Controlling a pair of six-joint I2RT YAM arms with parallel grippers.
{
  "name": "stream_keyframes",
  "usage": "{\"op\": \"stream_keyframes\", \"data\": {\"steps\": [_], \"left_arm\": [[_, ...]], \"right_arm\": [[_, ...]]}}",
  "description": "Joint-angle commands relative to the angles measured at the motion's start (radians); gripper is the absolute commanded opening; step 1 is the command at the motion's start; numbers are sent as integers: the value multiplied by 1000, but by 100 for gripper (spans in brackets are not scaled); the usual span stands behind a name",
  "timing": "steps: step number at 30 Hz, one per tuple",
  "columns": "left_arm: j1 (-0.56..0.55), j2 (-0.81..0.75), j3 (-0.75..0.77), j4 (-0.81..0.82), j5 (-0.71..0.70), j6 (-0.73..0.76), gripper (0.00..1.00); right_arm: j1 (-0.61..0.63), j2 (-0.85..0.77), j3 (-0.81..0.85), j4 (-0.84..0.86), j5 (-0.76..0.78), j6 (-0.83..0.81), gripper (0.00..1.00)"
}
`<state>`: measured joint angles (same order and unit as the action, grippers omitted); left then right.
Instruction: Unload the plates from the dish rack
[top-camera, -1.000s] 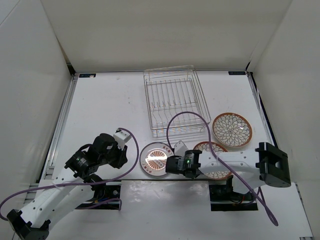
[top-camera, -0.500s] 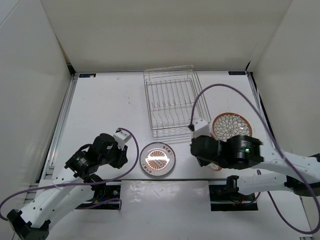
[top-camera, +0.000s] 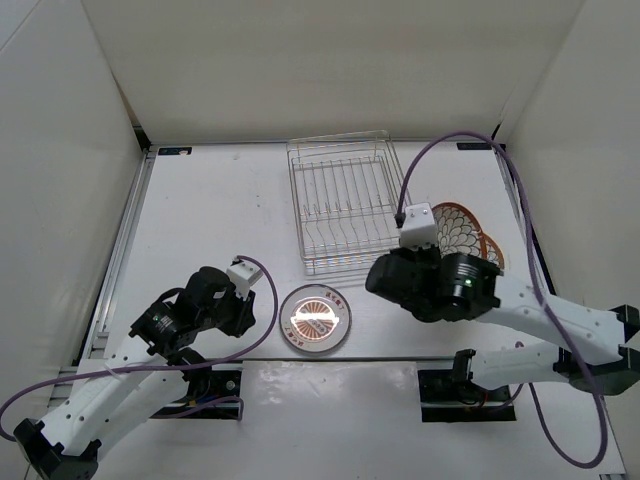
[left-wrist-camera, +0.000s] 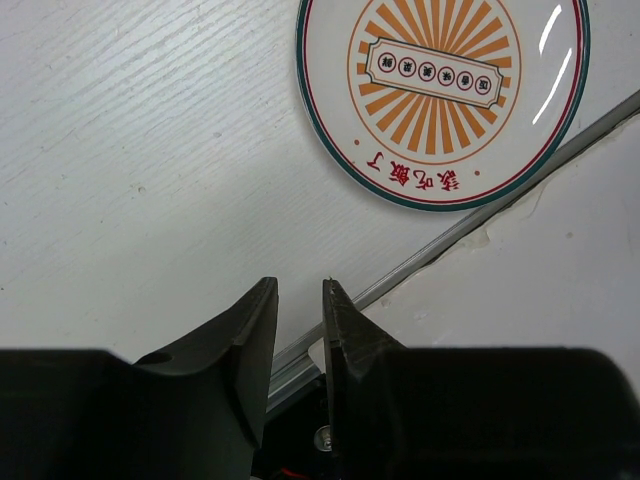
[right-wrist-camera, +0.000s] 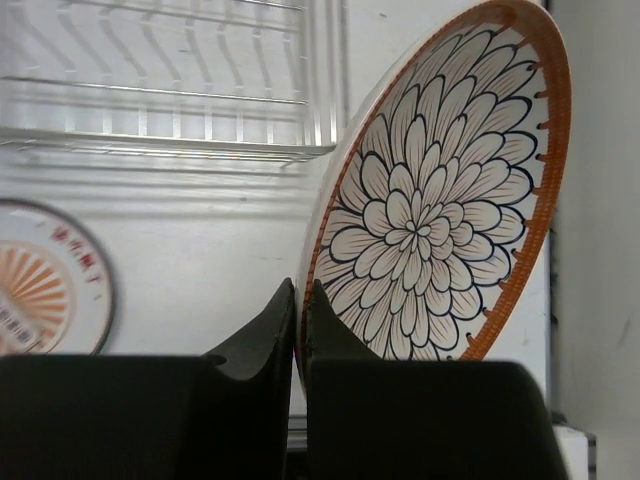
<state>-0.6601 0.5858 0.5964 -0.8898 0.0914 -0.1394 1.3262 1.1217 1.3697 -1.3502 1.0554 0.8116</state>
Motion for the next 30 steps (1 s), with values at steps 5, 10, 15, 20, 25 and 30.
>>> {"op": "stream_keyframes", "data": {"steps": [5, 10, 15, 20, 25, 30], "left_arm": [[5, -4, 3, -1, 13, -5, 36], [5, -7, 2, 0, 18, -6, 36], [5, -14, 0, -1, 16, -8, 36], [4, -12, 2, -1, 18, -6, 36], [4, -9, 2, 2, 21, -6, 38], [5, -10, 2, -1, 22, -5, 38]], "right_arm": [[-266, -83, -197, 142, 41, -408, 0], [-456, -50, -290, 320, -121, -520, 0], [-616, 33, -313, 430, -288, -589, 0], [-723, 141, -331, 552, -365, -647, 0], [-791, 252, -342, 618, -403, -657, 0], [-818, 314, -324, 629, -342, -661, 0]]}}
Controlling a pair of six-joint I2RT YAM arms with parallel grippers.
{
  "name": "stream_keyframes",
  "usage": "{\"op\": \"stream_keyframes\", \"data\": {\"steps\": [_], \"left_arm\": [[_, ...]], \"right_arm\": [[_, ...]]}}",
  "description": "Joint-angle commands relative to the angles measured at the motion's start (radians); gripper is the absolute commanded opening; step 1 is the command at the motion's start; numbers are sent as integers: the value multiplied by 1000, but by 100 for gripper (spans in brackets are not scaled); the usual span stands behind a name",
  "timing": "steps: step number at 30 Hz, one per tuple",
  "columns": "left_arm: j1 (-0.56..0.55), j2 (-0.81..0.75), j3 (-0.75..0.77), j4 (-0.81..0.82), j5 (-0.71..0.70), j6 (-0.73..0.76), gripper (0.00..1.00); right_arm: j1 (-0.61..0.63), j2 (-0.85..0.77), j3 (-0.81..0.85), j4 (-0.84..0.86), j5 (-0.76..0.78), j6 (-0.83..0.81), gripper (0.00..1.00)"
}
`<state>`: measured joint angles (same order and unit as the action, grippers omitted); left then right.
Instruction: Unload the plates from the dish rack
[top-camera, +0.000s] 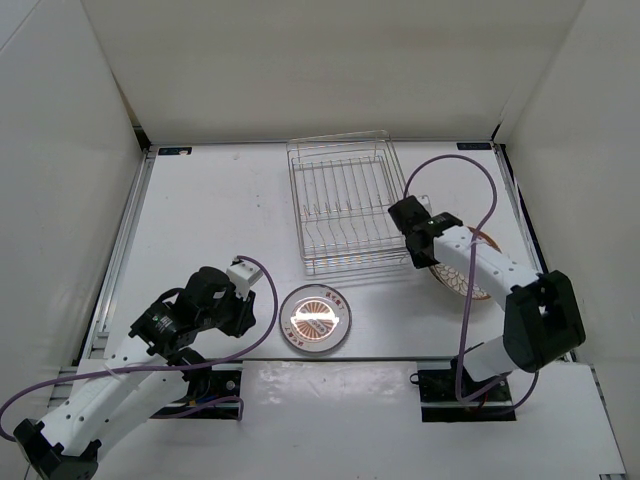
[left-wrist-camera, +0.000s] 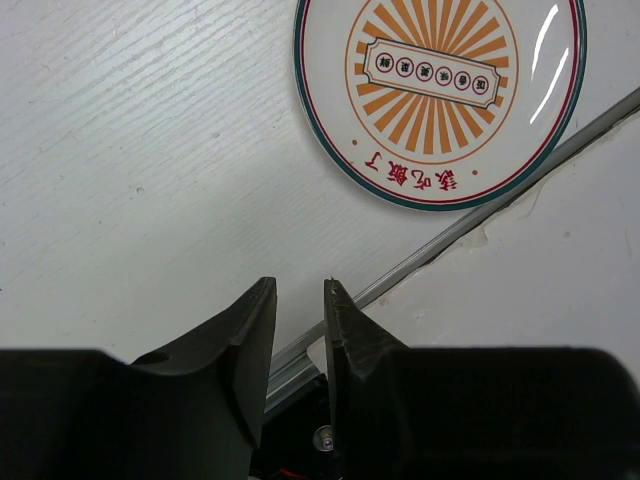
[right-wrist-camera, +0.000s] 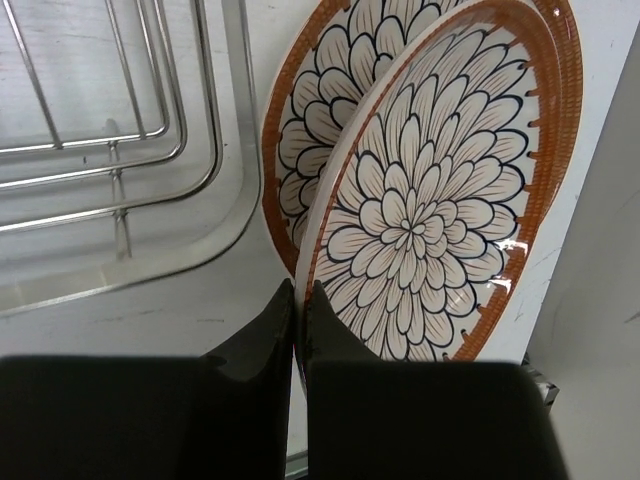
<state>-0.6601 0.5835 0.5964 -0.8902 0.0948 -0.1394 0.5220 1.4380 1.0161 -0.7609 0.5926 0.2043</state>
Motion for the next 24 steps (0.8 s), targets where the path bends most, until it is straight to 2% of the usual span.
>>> {"op": "stream_keyframes", "data": {"steps": [1, 4, 5, 6, 8, 11, 16, 21, 24], "left_arm": [[7, -5, 0, -1, 20, -5, 38], [5, -1, 0, 2, 25, -5, 39], [5, -1, 3, 0, 26, -2, 39], [5, -1, 2, 2, 31, -3, 39], [5, 1, 0, 2, 36, -3, 40], [4, -2, 0, 7, 34, -3, 41], [5, 7, 0, 2, 37, -3, 41], [5, 18, 5, 2, 37, 0, 42], [4, 22, 2, -7, 31, -3, 44]], "right_arm": [[-17, 13, 39, 38, 124, -55, 0], [-22, 65, 62, 26, 134, -49, 0], [-23, 76, 65, 22, 139, -45, 10], [-24, 96, 71, 23, 154, -39, 26], [-27, 125, 81, 9, 170, -20, 49], [-24, 127, 108, -31, 185, 12, 61], [-24, -16, 173, -83, 187, 24, 71], [-20, -99, 148, -118, -14, 7, 71], [-20, -185, 84, -123, -132, 27, 76]]}}
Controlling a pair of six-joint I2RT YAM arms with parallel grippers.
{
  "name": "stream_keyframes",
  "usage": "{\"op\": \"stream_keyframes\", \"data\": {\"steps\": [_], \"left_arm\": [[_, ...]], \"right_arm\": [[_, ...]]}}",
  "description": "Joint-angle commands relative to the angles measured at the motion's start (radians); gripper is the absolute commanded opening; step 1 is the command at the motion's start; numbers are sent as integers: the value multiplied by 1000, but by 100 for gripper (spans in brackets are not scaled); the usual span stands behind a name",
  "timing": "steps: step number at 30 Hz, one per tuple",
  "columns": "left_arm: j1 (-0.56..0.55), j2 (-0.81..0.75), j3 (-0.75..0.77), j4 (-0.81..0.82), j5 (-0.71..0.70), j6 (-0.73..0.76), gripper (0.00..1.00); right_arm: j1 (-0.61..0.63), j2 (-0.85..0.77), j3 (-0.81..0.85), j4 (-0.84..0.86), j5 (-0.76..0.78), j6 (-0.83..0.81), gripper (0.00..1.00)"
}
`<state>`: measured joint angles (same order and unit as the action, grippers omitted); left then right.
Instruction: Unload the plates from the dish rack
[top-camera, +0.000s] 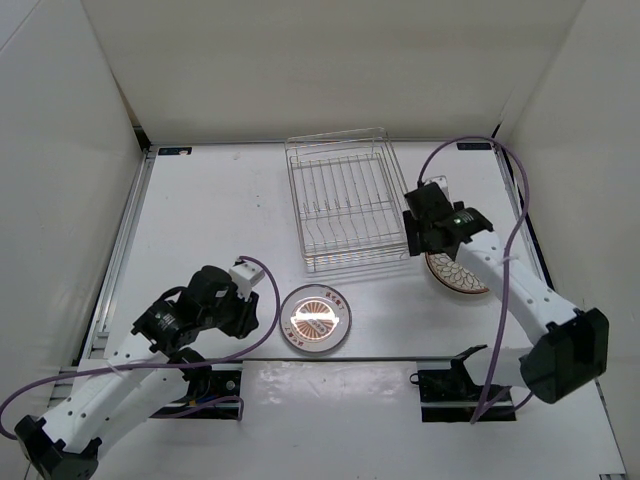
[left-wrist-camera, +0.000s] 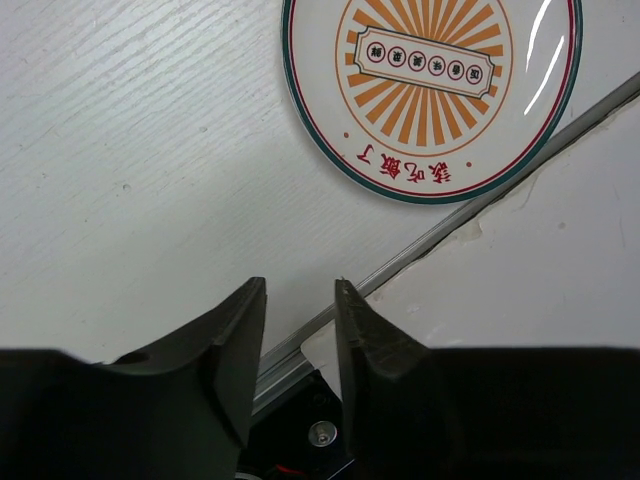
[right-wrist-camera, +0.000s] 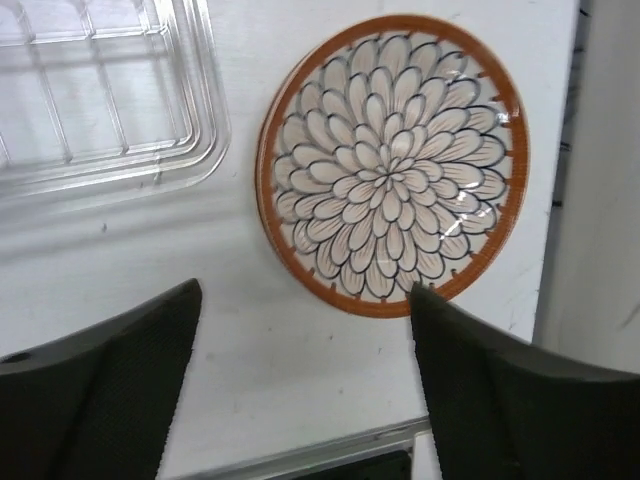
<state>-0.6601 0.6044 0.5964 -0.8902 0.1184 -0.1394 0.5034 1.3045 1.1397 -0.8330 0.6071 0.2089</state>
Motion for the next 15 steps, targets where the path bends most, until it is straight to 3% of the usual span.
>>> {"op": "stream_keyframes", "data": {"steps": [1, 2, 3, 7, 9, 15], "left_arm": [[5, 5, 3, 5, 9, 0, 47], [7, 8, 0, 4, -5, -3, 51], [5, 12, 2, 2, -9, -5, 63], [4, 23, 5, -7, -57, -17, 93], [5, 26, 9, -13, -114, -29, 99], [22, 61, 17, -44, -331, -81, 99]], "right_arm": [[-2, -95, -46, -54, -170, 20, 90], [-2, -137, -55, -66, -214, 17, 90], [-3, -155, -54, -113, -249, 14, 90], [-2, -291, -34, -223, -367, 17, 90], [0, -338, -56, -250, -382, 23, 90], [-2, -576, -135, -330, -457, 46, 90]]}}
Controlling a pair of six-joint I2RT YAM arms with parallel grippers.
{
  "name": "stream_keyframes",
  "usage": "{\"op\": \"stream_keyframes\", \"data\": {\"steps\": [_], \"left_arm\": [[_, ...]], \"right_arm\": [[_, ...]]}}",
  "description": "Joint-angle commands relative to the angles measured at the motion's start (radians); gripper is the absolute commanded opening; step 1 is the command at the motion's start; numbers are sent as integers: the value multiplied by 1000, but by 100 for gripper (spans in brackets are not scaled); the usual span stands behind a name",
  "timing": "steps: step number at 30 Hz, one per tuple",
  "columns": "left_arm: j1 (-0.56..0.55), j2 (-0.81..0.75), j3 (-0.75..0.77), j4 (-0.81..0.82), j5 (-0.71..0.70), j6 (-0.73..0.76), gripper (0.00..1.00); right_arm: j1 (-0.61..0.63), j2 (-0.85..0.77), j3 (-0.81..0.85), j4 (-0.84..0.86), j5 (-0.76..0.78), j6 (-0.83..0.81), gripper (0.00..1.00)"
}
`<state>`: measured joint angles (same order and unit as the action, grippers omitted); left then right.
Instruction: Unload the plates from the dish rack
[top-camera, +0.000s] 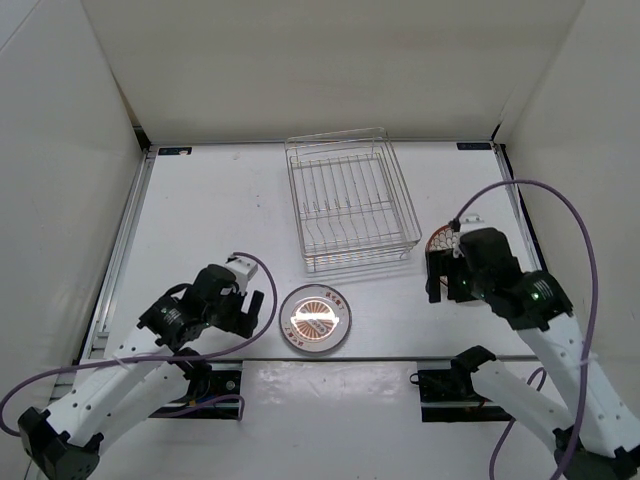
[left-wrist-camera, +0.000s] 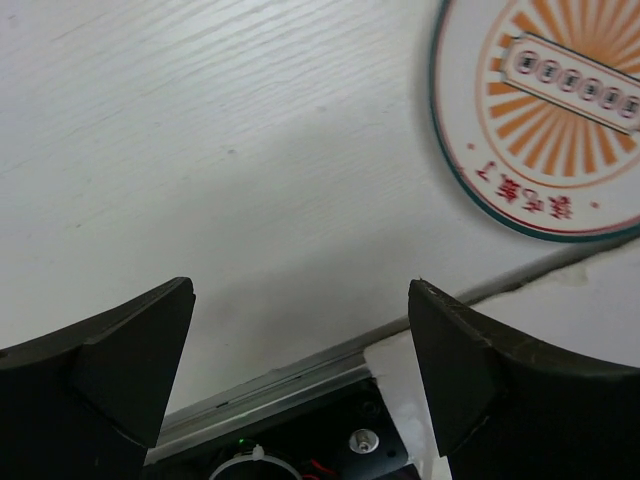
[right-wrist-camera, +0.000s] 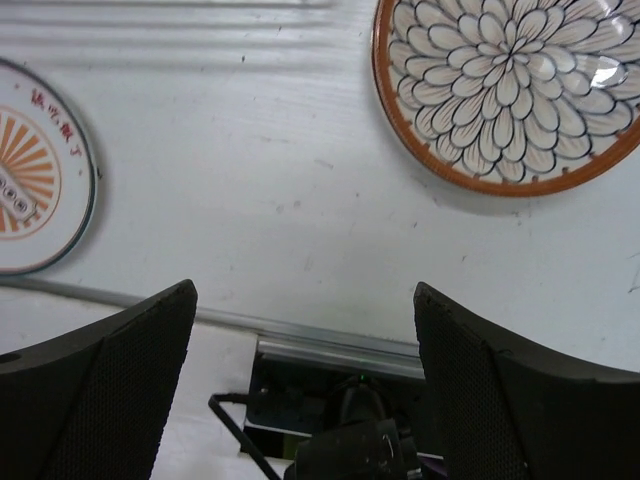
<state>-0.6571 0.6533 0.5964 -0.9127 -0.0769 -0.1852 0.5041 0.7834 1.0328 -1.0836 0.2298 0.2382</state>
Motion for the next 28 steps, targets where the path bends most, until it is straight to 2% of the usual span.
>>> {"op": "stream_keyframes", "data": {"steps": [1, 9, 16, 21, 28], "left_arm": [[34, 29, 17, -25, -144, -49, 99], [109, 121, 13, -11, -202, -59, 99], [109, 54, -46, 31, -291, -46, 99], [108, -24, -128, 132, -281, 46, 99], [109, 23, -100, 100, -296, 59, 99]], "right_arm": [[-3, -93, -42, -79, -87, 16, 90], [-3, -168, -17, -121, -20, -8, 90], [-4, -180, -22, -114, 20, -31, 90], [-4, -222, -85, -65, 115, -50, 90], [-3, -251, -114, -38, 100, -43, 90]]}}
